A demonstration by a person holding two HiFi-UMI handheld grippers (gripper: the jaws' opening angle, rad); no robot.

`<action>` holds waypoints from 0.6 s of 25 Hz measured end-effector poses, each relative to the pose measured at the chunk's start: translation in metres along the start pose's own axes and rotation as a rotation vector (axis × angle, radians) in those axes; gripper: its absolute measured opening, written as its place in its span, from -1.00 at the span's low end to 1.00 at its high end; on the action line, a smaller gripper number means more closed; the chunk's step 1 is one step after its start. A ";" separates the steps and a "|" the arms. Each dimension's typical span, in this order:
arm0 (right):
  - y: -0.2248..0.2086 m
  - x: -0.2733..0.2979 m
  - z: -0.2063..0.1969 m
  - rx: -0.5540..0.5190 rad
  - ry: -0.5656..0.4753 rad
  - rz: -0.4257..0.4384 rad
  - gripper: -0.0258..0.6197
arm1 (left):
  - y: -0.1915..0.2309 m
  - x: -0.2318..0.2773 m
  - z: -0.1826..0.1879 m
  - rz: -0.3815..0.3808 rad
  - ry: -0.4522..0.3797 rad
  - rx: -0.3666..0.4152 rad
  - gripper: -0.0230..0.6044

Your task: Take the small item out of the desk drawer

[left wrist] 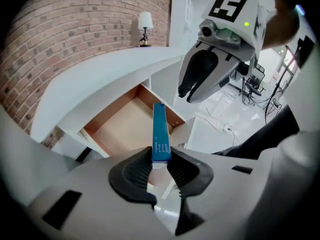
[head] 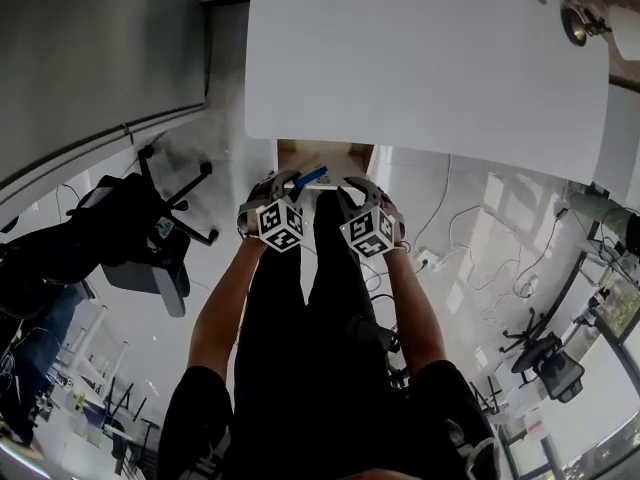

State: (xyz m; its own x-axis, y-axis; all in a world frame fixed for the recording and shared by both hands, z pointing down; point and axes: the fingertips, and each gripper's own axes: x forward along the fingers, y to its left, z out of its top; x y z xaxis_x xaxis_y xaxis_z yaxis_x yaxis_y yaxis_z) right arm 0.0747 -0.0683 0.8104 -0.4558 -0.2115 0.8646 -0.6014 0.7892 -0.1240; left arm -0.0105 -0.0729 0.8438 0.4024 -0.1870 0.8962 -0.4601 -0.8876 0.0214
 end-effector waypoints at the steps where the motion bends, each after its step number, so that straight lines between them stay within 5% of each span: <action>1: -0.002 -0.008 0.011 0.019 -0.031 -0.014 -0.61 | 0.004 -0.013 0.003 0.016 -0.021 -0.017 -0.63; 9: 0.004 -0.109 0.097 0.250 -0.278 -0.067 -0.64 | 0.031 -0.147 0.042 0.197 -0.269 -0.299 -0.63; 15: 0.003 -0.205 0.157 0.269 -0.517 -0.214 -0.74 | 0.042 -0.270 0.097 0.316 -0.506 -0.445 -0.63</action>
State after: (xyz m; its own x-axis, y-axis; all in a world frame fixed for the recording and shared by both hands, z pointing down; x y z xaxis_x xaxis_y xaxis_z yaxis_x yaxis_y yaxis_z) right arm 0.0637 -0.1133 0.5563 -0.5252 -0.6539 0.5446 -0.8283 0.5397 -0.1506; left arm -0.0619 -0.1005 0.5600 0.4638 -0.6715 0.5779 -0.8481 -0.5251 0.0705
